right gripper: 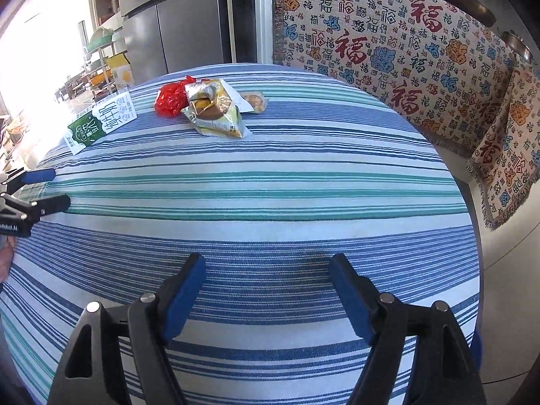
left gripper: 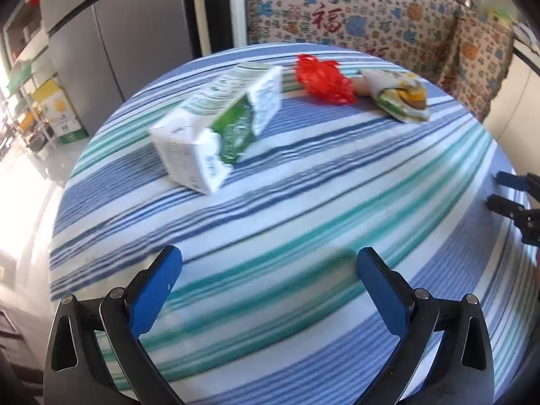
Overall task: Collect trash
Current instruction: 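Grasp the green-and-white milk carton with the left gripper and lift it, then grasp the yellow snack wrapper with the right gripper while the left holds the carton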
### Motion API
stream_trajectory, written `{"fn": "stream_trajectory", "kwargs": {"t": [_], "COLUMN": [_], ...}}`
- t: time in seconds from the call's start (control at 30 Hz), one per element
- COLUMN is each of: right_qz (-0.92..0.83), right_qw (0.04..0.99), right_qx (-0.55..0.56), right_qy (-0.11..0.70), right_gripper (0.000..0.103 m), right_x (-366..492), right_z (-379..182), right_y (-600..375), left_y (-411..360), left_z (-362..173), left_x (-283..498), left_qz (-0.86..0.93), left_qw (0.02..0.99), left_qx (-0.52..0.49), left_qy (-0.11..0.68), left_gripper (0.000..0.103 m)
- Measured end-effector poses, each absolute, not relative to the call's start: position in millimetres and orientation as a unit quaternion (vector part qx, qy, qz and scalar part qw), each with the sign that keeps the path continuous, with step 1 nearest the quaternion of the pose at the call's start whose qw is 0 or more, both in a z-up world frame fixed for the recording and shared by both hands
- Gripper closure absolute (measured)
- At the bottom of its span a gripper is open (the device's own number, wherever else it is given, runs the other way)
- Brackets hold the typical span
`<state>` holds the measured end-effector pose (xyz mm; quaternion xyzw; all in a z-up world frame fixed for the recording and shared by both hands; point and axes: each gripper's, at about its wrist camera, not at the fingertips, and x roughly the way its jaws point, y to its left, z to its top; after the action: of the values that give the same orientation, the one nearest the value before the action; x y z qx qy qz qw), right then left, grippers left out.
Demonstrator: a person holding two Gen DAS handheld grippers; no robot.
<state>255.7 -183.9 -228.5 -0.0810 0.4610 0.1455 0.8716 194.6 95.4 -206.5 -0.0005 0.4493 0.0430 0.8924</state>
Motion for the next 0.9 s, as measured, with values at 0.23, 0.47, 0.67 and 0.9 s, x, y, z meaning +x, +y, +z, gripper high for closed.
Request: {"fn": "stream_trajectory", "kwargs": {"t": [0.23, 0.47, 0.67, 0.9], "right_qz": [0.146, 0.161, 0.2, 0.202], "right_qw": [0.872, 0.869, 0.856, 0.857], "right_qx": [-0.081, -0.089, -0.079, -0.105], "right_qy": [0.461, 0.46, 0.469, 0.462], "right_gripper": [0.023, 0.018, 0.019, 0.031], "right_x": [256.3, 266.2, 323.8, 362.5], "right_z": [-228.9, -231.9, -228.4, -224.3], "right_y": [-183.8, -176.7, -131.2, -88.2], "left_y": [134.8, 104.4, 73.2, 60.7], "left_z": [-201.2, -194.6, -201.8, -198.1], "left_x": [247.2, 255.1, 236.0, 227.4], "left_qz": [0.052, -0.009, -0.019, -0.033], "left_qw": [0.899, 0.906, 0.897, 0.885], "left_qx": [-0.039, -0.017, -0.01, -0.037], "left_qy": [0.433, 0.423, 0.441, 0.462], "left_gripper": [0.001, 0.058, 0.06, 0.06]}}
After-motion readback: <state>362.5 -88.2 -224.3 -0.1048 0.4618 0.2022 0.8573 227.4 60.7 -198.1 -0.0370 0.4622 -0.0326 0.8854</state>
